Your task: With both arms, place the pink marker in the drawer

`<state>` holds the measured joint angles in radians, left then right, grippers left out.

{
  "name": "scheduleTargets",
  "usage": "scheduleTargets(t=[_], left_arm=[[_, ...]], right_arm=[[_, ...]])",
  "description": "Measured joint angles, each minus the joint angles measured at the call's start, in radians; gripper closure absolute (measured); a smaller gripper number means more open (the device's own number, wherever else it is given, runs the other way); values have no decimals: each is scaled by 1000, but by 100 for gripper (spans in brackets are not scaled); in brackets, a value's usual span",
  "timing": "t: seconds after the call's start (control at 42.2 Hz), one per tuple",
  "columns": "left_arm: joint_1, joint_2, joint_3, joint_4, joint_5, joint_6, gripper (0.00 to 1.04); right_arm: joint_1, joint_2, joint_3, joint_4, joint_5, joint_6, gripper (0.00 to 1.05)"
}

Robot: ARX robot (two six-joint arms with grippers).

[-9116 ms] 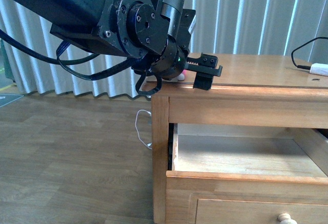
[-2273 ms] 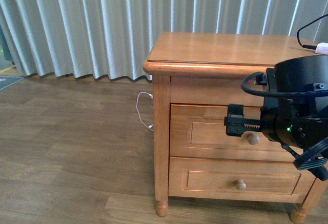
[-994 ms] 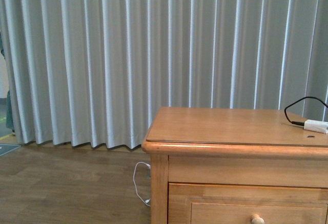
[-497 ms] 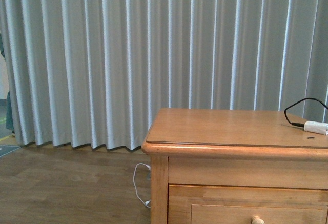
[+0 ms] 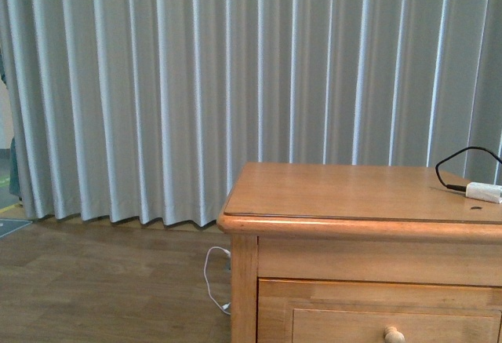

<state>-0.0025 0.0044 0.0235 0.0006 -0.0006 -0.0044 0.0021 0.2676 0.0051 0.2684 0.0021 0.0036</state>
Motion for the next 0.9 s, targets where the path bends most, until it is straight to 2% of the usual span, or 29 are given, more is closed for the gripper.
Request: scheduleTargets(t=[0.308, 0.403, 0.663, 0.71, 0.9], left_arm=[[0, 0, 0, 0, 0, 0, 6], [0, 0, 0, 0, -1, 0, 6], [0, 0, 0, 0, -1, 0, 6], [0, 0, 0, 0, 0, 0, 6], [0, 0, 0, 0, 0, 0, 6]], right_arm=[[0, -89, 0, -87, 0, 0, 103], [0, -228, 1, -255, -2, 0, 103], [0, -262, 1, -267, -1, 0, 103], [0, -264, 1, -267, -1, -1, 99], [0, -264, 1, -268, -1, -1, 71]])
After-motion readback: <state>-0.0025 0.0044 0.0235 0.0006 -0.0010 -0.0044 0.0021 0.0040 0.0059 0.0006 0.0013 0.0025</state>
